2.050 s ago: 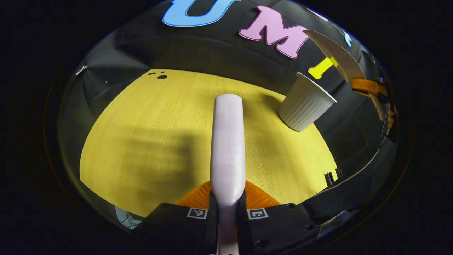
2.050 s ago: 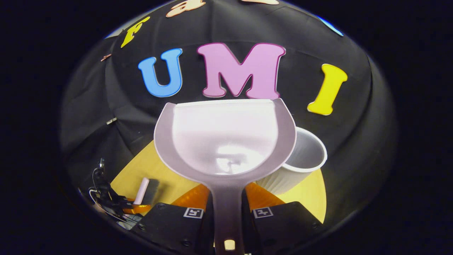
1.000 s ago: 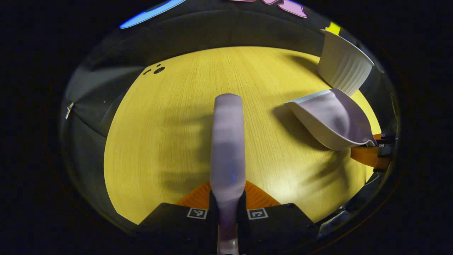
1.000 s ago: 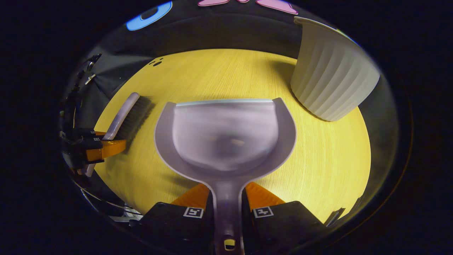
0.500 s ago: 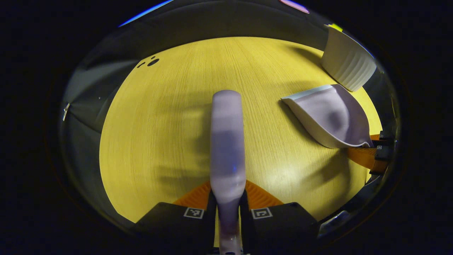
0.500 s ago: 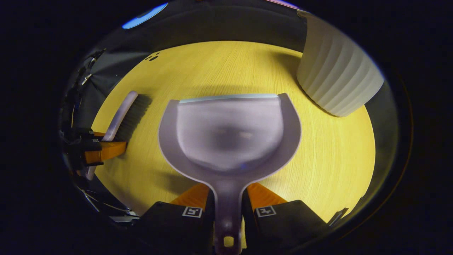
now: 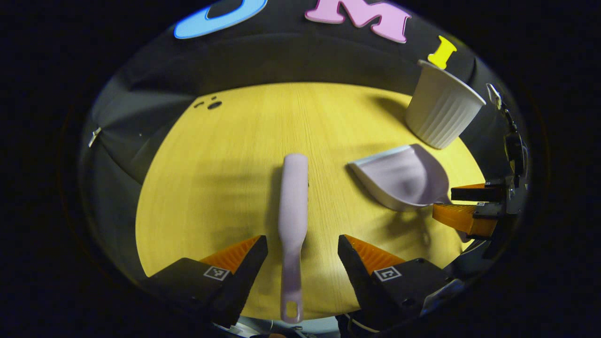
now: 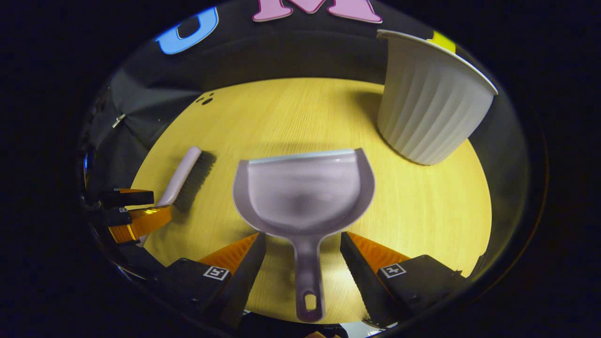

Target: Pick up the small broom and dustpan from the desktop, sweep the trash into the dustpan with the broom, and then empty the trash into the garbage bin.

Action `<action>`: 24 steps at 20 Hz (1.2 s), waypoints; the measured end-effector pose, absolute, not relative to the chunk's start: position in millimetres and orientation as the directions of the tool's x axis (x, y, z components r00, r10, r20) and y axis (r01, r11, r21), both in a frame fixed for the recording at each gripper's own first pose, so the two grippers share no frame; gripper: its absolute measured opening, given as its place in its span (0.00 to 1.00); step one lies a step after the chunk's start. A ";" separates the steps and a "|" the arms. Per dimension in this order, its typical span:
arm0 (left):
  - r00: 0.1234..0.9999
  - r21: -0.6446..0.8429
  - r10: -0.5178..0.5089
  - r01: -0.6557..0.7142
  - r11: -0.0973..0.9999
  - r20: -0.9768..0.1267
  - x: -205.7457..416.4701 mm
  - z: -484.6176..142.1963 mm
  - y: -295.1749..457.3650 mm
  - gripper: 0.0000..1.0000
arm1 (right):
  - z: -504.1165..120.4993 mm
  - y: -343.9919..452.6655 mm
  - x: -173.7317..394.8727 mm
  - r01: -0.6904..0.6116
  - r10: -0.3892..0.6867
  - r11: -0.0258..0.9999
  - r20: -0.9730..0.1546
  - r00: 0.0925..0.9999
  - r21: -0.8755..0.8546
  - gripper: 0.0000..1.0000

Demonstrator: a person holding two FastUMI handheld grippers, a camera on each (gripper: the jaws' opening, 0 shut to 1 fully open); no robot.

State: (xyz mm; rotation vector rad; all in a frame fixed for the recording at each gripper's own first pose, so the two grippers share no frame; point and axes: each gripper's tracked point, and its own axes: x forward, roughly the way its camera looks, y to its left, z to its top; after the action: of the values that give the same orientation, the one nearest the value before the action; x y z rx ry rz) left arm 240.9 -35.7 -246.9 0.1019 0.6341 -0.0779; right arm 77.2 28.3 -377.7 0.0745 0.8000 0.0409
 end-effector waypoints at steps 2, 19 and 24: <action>0.867 0.074 -0.038 0.086 0.994 -0.498 227.3 -217.4 -35.6 0.96 | -347.0 21.0 74.0 0.005 0.038 0.998 -0.646 0.762 0.064 1.00; 0.998 0.144 -0.036 0.028 0.989 0.053 59.6 -118.9 -85.9 0.95 | -192.2 53.4 -33.5 -0.072 0.078 0.995 -0.074 0.994 0.072 0.99; 0.998 0.043 -0.051 0.053 0.998 -0.026 51.7 -148.5 -97.4 0.96 | -217.5 42.4 -54.7 -0.053 0.055 0.998 -0.130 0.990 0.017 0.99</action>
State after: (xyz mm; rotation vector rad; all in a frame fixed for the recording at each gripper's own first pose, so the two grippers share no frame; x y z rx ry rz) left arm 51.7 -97.4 -148.5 0.0433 0.0250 -0.0521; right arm -54.7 42.4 -217.5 0.0131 0.1304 0.0544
